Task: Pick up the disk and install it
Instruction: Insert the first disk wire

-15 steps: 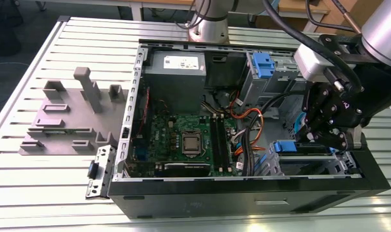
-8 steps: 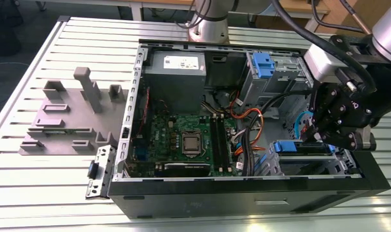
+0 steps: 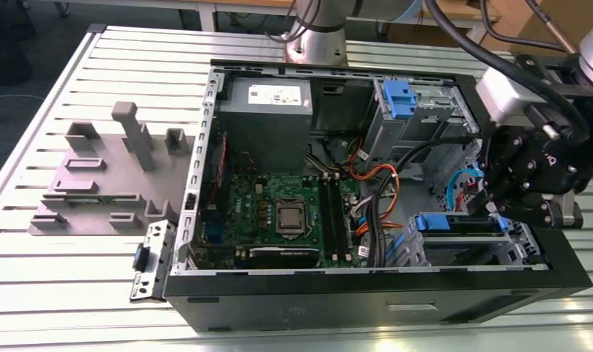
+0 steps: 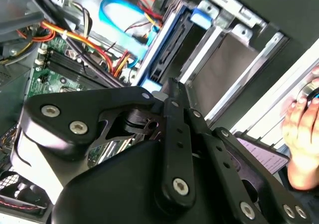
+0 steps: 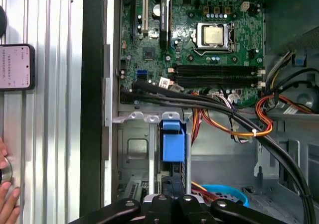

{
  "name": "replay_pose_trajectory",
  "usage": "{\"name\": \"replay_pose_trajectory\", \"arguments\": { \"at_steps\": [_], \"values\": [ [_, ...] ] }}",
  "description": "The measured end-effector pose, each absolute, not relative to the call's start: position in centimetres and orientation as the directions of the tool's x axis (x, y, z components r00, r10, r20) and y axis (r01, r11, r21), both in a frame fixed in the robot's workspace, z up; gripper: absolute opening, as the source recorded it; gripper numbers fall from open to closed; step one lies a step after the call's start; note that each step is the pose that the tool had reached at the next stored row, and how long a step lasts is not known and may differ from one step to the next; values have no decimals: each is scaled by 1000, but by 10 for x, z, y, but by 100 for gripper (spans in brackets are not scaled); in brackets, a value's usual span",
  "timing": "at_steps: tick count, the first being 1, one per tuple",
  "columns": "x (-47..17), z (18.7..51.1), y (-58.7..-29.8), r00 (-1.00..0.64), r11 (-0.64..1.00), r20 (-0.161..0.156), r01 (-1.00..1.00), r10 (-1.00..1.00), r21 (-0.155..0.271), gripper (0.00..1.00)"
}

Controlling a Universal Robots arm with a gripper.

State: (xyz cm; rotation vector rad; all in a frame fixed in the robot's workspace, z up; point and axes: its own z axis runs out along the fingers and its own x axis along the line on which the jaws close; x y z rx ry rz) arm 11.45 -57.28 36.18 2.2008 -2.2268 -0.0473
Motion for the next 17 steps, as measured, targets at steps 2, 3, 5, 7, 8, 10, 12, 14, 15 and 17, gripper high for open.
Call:
{"name": "replay_pose_trajectory", "arguments": {
  "at_steps": [2, 3, 5, 7, 8, 10, 12, 14, 15, 17],
  "values": [
    [119, 362, -573, -12, 11, -14, -999, -1000, 30, 11],
    [121, 362, -573, -12, 11, -14, -999, -1000, 30, 11],
    [124, 362, -573, -12, 11, -14, -999, -1000, 30, 11],
    [128, 362, -573, -12, 12, -14, -999, -1000, 30, 11],
    [129, 362, -573, -12, 11, -14, -999, -1000, 31, 11],
    [132, 362, -573, -12, 11, -14, -999, -1000, 31, 11],
    [135, 362, -573, -12, 11, -14, -999, -1000, 31, 11],
    [135, 362, -572, -12, 12, -14, -999, -1000, 31, 11],
    [135, 363, -572, -12, 12, -14, -999, -1000, 31, 11],
    [135, 365, -570, -12, 11, -14, -999, -1000, 31, 11]
  ]
}}
